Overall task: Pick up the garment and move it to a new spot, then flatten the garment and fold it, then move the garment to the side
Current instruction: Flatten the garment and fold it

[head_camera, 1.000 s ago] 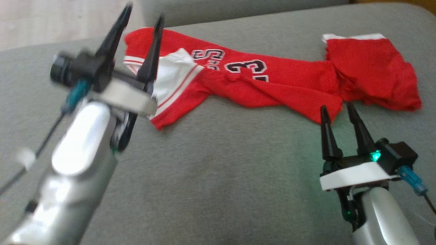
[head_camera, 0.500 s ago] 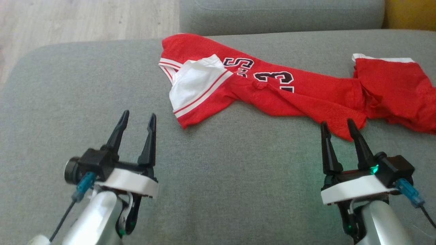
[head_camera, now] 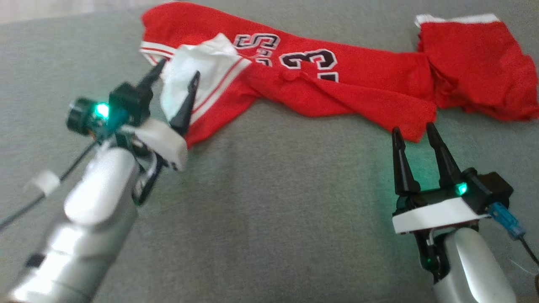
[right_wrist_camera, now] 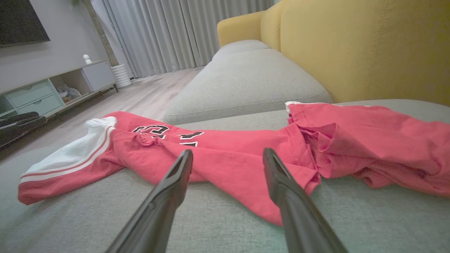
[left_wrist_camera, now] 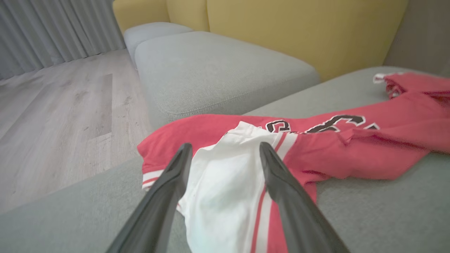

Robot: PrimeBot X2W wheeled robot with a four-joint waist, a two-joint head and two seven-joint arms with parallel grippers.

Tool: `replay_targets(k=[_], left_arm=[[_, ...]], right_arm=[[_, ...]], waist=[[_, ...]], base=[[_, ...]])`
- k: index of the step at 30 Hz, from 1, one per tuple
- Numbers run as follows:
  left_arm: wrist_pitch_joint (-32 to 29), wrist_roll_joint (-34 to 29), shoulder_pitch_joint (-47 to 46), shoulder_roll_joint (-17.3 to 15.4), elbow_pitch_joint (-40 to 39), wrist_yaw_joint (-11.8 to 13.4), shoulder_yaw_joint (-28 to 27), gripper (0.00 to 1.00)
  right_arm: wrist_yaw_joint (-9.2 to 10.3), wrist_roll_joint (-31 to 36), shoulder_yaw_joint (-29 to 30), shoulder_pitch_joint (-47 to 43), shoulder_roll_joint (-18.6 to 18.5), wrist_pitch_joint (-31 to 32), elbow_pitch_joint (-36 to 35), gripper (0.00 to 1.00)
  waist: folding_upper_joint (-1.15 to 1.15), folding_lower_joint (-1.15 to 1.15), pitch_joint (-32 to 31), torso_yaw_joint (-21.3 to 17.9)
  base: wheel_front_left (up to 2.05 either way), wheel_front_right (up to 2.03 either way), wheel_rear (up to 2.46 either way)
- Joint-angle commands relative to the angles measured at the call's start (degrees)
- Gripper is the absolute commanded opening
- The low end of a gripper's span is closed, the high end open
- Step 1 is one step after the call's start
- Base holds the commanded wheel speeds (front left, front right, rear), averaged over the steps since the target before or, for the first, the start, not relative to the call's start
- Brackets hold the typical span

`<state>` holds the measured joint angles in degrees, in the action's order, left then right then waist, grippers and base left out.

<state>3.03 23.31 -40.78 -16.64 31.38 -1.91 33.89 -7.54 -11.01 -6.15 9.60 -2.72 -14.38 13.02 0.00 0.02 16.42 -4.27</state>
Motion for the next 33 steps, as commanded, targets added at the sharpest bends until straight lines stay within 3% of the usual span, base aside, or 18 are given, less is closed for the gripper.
replay_targets(k=[1,11,21,22,23,24,33], left_arm=[[-0.7,-1.5,-4.1,-3.0,0.6,-0.5,-1.1,1.00],[-1.9,-5.8,-15.4,-5.3,13.2,-4.6,4.4,1.00],[-4.8,-2.5,-21.1,-7.0,19.5,-5.5,10.8,1.00],[-5.5,-1.3,-21.4,-7.3,19.5,-5.6,12.1,0.56],[-5.5,-1.3,-21.4,-7.3,19.5,-5.6,12.1,0.56],[-6.1,0.0,-21.7,-7.8,19.3,-5.6,13.2,0.00],[-4.0,7.1,-23.7,-10.6,17.1,-5.6,20.6,0.00]], right_arm=[[0.05,0.1,-1.6,1.6,-0.2,-0.6,-2.1,1.00],[0.05,-0.7,-2.3,2.4,-0.2,-0.6,-2.3,1.00],[0.05,-2.2,-3.3,3.2,-0.2,-0.6,-2.8,1.00],[0.05,-2.3,-3.3,3.3,-0.2,-0.6,-2.8,1.00],[0.05,-2.3,-3.3,3.3,-0.2,-0.6,-2.8,1.00],[0.05,-2.4,-3.3,3.4,-0.2,-0.6,-2.8,1.00],[0.05,-2.2,-2.6,3.1,-0.2,-0.6,-2.1,1.00]], waist=[[0.00,-0.02,2.7,-2.7],[0.00,-0.02,5.7,-6.3],[0.00,-0.02,7.1,-8.5],[0.00,-0.02,7.2,-8.6],[0.00,-0.02,7.2,-8.6],[0.00,-0.02,7.2,-8.7],[0.00,-0.02,5.2,-7.5]], base=[[0.00,0.00,0.00],[0.00,0.00,0.00],[0.00,0.00,0.00],[0.00,0.00,0.00],[0.00,0.00,0.00],[0.00,0.00,0.00],[0.00,0.00,0.00]])
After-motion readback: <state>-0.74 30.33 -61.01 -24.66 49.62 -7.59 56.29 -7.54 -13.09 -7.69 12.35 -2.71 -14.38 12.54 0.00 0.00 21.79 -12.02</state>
